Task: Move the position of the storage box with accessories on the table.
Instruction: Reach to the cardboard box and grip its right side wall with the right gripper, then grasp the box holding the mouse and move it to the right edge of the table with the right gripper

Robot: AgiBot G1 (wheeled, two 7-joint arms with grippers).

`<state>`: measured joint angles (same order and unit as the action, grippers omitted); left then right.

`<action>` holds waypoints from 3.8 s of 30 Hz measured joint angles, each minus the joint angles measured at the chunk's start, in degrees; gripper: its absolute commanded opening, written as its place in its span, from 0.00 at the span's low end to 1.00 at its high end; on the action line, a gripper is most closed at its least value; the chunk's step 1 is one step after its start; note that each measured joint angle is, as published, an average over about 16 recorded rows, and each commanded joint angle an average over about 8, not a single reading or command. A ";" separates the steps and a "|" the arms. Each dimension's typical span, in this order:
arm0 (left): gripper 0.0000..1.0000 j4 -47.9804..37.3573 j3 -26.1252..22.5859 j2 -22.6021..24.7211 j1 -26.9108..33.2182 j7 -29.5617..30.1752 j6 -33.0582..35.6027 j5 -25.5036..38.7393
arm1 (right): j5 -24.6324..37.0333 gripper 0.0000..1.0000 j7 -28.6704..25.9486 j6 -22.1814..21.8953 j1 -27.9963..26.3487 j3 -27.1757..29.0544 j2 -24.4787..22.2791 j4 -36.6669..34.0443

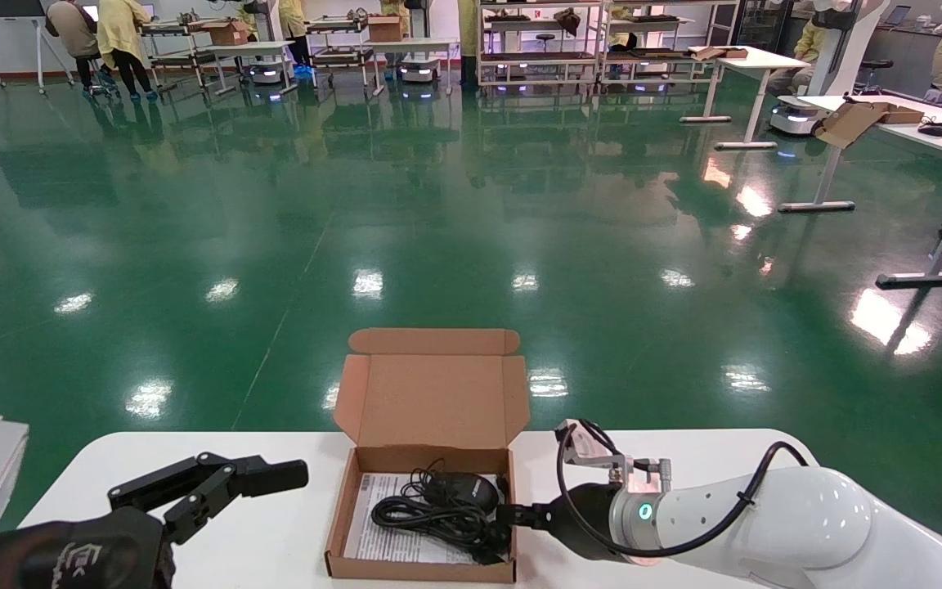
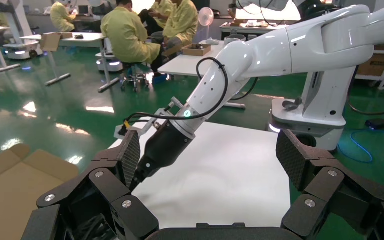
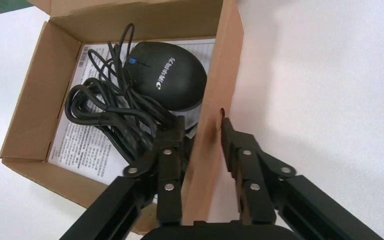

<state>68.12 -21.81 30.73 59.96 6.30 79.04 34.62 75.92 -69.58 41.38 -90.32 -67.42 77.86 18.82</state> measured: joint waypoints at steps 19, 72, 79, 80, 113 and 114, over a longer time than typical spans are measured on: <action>1.00 0.00 0.00 0.00 0.00 0.00 0.00 0.00 | -2.29 0.00 1.94 -0.09 -1.26 -1.98 -0.20 -1.46; 1.00 0.00 0.00 0.00 0.00 0.00 0.00 0.00 | -6.03 0.00 17.69 0.36 -23.25 0.40 -7.53 -18.52; 1.00 0.00 0.00 0.00 0.00 0.00 0.00 0.00 | -5.14 0.00 18.19 -1.27 -24.00 -0.22 -9.81 -19.62; 1.00 0.00 0.00 0.00 0.00 0.00 0.00 0.00 | -5.02 0.00 18.27 -1.36 -23.99 -0.30 -10.22 -19.73; 1.00 0.00 0.00 0.00 0.00 0.00 0.00 0.00 | -6.90 0.00 25.76 -6.54 -9.80 1.06 -21.16 -18.86; 1.00 0.00 0.00 0.00 0.00 0.00 0.00 0.00 | -7.17 0.00 25.97 -7.38 -9.18 1.24 -21.10 -18.77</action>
<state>68.12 -21.81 30.73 59.96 6.30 79.04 34.62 68.75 -43.61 34.00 -99.49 -66.18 56.75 0.05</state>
